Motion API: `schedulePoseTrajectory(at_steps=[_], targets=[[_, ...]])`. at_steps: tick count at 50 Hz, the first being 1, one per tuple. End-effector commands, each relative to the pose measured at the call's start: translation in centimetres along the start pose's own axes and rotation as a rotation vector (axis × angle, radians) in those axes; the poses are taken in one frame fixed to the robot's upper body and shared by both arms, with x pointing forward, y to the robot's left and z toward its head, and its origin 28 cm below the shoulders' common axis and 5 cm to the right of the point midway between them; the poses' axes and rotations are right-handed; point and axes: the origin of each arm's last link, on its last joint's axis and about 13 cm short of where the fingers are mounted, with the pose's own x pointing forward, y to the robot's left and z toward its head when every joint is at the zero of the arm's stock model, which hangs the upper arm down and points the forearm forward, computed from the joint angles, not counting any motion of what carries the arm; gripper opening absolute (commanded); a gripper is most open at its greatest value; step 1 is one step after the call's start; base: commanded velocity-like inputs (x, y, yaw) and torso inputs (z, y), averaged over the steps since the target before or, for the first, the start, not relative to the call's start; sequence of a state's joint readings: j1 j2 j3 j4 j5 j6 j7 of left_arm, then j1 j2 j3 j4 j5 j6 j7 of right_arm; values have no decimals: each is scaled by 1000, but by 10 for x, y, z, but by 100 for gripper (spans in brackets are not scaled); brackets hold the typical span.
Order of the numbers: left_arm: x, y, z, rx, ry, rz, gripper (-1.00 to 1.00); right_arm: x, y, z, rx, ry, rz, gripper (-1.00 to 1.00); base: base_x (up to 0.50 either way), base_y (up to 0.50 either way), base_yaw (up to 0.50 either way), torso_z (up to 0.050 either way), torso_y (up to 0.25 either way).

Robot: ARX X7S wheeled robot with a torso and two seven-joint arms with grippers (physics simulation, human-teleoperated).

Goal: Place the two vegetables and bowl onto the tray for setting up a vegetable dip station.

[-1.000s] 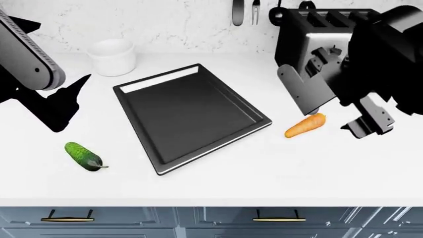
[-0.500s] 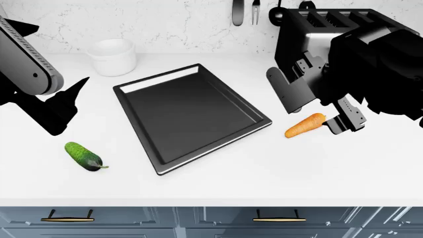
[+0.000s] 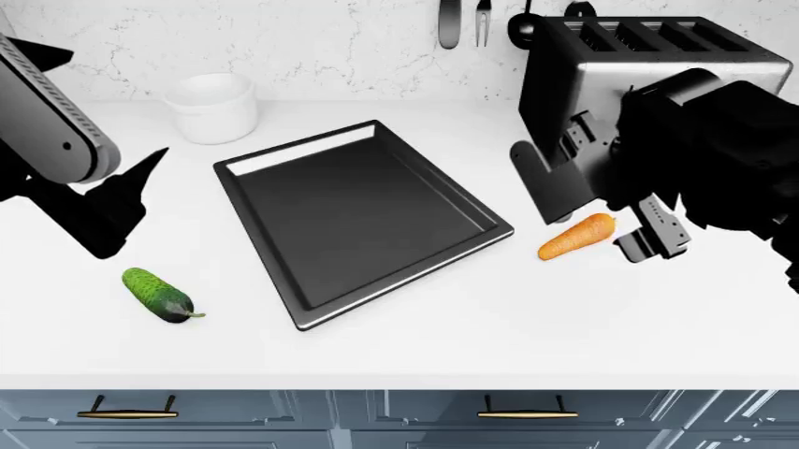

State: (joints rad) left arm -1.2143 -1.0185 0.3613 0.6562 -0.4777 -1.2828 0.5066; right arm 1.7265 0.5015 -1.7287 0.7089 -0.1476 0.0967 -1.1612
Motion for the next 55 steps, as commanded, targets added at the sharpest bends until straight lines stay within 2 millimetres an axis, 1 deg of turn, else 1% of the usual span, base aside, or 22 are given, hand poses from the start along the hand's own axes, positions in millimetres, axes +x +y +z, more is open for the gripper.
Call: schedulePoseTrajectory(at_steps=[1,6,20,26,35,37,41,44,55], targets=[[-1,-1,-1,0,6,-2,100,14,0,1,2,10,10,100,0,0,0,0,0],[-1,-1,-2,-1,8,-2,100,17,-4,0,3,16,6,100,0,0,0,0,0],[1,-3,-7,-8,11,0,100,30,-15,7,-57,10,11,100,0,0,0,0,0],[2,-3,-9,-13,15,0,100,43,-13,15,-67,-14,23,100,0,0,0,0,0],[3,-4,-11,-15,22,-2,100,46,-14,20,-80,-18,39,100,0,0,0,0,0],[4,-4,-11,-16,22,-3,100,52,-11,21,-83,-19,42,100,0,0,0,0,0],[4,-4,-12,-16,23,-3,100,54,-10,22,-83,-18,43,100,0,0,0,0,0],[4,-4,-13,-20,24,-2,100,61,-6,23,-84,-14,46,100,0,0,0,0,0],[4,-4,-11,-18,26,-3,100,66,-3,26,-70,-16,32,100,0,0,0,0,0]])
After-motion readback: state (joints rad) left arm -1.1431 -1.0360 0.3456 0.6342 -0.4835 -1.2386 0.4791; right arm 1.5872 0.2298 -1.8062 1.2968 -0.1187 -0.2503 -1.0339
